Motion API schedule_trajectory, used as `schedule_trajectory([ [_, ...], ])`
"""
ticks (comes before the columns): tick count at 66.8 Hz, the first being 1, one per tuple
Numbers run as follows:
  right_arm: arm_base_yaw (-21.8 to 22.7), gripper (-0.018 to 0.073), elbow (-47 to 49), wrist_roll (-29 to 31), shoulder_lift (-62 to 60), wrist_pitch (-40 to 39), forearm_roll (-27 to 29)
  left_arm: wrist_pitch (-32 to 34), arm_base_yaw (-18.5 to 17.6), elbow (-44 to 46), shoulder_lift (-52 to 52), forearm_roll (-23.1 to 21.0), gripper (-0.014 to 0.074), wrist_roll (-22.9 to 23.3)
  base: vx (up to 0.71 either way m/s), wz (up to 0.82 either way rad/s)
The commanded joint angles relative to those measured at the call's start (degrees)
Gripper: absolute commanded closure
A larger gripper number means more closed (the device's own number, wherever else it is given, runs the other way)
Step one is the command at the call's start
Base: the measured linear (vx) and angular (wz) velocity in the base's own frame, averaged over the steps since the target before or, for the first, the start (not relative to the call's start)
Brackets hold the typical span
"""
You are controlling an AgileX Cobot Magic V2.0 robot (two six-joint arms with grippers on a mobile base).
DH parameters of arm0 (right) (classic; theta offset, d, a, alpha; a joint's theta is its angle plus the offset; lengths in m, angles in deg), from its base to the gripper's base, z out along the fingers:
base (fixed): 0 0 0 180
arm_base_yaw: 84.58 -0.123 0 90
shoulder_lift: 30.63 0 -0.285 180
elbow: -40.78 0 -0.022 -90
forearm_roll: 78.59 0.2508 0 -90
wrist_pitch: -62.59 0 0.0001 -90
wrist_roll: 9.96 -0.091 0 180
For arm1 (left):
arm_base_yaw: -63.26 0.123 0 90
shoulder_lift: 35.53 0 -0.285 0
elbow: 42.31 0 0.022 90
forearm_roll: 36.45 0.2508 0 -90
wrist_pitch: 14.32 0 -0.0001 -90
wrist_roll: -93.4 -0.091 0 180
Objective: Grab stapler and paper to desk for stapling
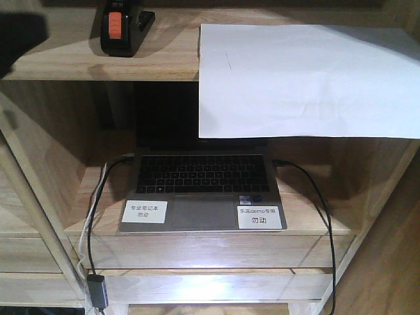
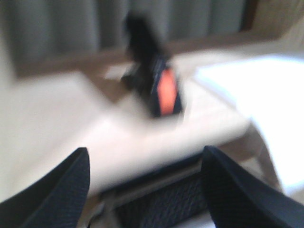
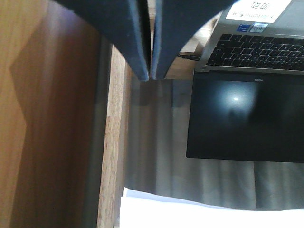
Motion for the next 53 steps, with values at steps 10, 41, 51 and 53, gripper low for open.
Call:
schedule_trajectory([
  [10,0.34,0.0568,-0.22,-0.11,-0.86,-4.12,-0.25,2.41,-3.18,18.54,-13.48,0.09,0.0116,1.19,0.0,0.0],
  [41,0.34,0.0568,-0.22,-0.11,-0.86,-4.09,-0.25,-23.44,-3.18,59.81,-40.41,9.72,0.0116,14.85,0.0,0.0],
  [51,0.34,0.0568,-0.22,-0.11,-0.86,-4.09,-0.25,-28.49,-3.18,65.3,-44.47,11.57,0.0116,16.53,0.0,0.0],
  [53,0.34,0.0568,-0.22,-0.11,-0.86,-4.09,-0.25,-29.01,-3.18,65.58,-44.66,11.56,0.0116,16.53,0.0,0.0],
])
